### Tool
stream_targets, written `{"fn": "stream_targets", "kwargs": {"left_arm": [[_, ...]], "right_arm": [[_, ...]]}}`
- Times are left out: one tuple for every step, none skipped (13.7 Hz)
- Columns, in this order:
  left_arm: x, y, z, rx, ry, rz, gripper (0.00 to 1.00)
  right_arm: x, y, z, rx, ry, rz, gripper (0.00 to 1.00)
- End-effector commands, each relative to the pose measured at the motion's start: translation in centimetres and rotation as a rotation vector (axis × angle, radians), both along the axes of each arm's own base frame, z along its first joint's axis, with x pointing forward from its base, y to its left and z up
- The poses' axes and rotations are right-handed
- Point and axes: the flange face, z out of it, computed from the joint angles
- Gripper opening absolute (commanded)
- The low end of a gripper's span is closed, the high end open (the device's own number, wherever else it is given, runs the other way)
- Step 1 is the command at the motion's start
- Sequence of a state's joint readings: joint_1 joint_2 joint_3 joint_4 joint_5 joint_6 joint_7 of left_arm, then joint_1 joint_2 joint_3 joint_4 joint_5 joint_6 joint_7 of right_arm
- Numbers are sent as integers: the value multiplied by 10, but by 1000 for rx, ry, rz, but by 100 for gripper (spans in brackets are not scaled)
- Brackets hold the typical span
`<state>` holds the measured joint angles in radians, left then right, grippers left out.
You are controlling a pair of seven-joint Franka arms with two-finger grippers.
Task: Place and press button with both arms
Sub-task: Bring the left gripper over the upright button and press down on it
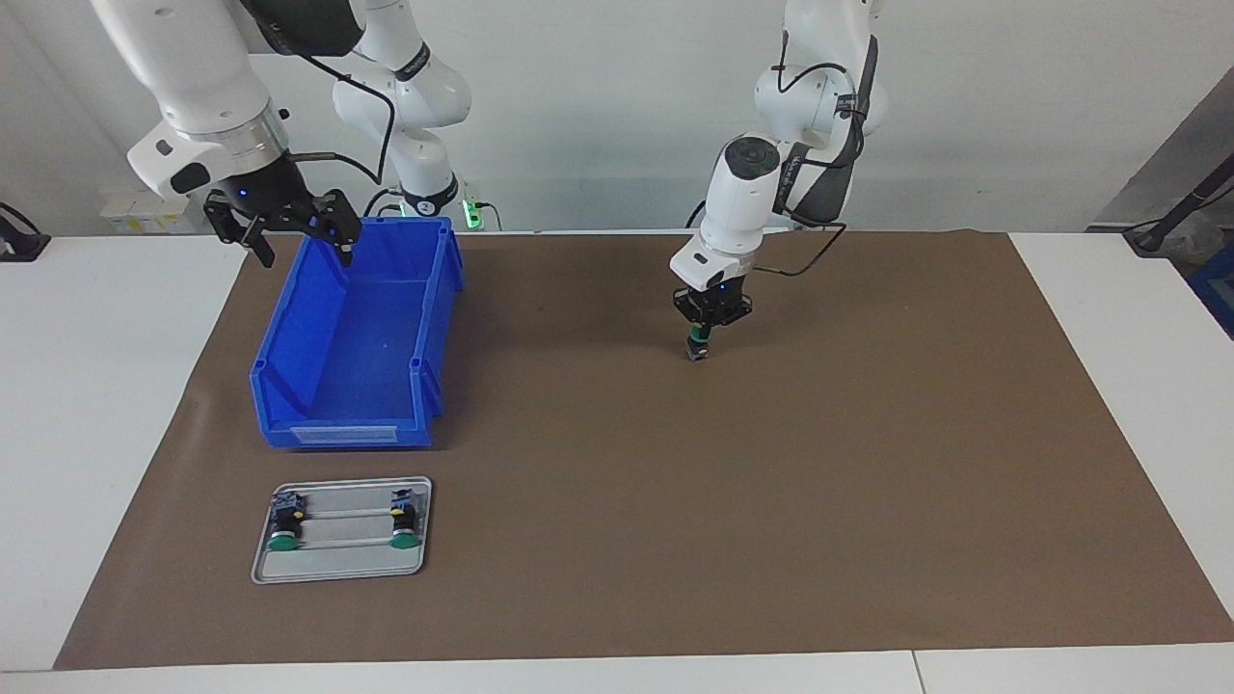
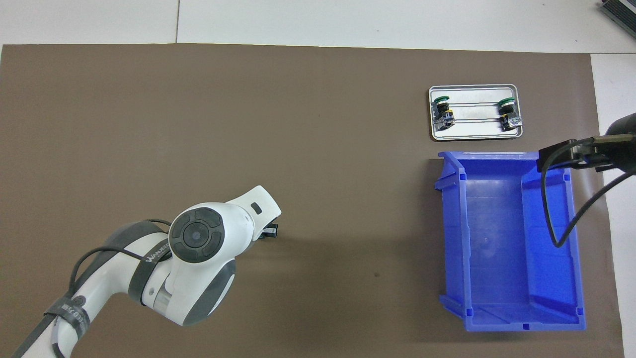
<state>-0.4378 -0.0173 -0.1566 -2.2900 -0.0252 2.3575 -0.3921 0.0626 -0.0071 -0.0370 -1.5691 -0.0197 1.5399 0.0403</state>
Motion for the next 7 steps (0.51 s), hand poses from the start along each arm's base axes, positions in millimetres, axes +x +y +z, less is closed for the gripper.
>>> {"fn": "stream_targets", "kwargs": {"left_arm": [[8, -7, -2, 6, 13, -3, 0], [17, -11, 10, 7, 19, -1, 0], [24, -15, 29, 11, 26, -3, 0], [31, -18, 48, 13, 33, -2, 0], [41, -19, 68, 11, 38, 4, 0], [56, -14, 87, -4, 47, 29, 0], [76, -1, 108, -25, 51, 54, 0]], "right_arm": [[-7, 1, 2, -2, 4, -11, 100], [-7, 1, 2, -2, 4, -11, 100], [-6, 1, 3, -2, 1, -14, 100], [-6, 0, 3, -2, 1, -19, 100], [-6, -3, 3, -2, 1, -15, 100], [-7, -3, 4, -3, -2, -15, 100], [-7, 2, 4, -2, -1, -13, 100]]}}
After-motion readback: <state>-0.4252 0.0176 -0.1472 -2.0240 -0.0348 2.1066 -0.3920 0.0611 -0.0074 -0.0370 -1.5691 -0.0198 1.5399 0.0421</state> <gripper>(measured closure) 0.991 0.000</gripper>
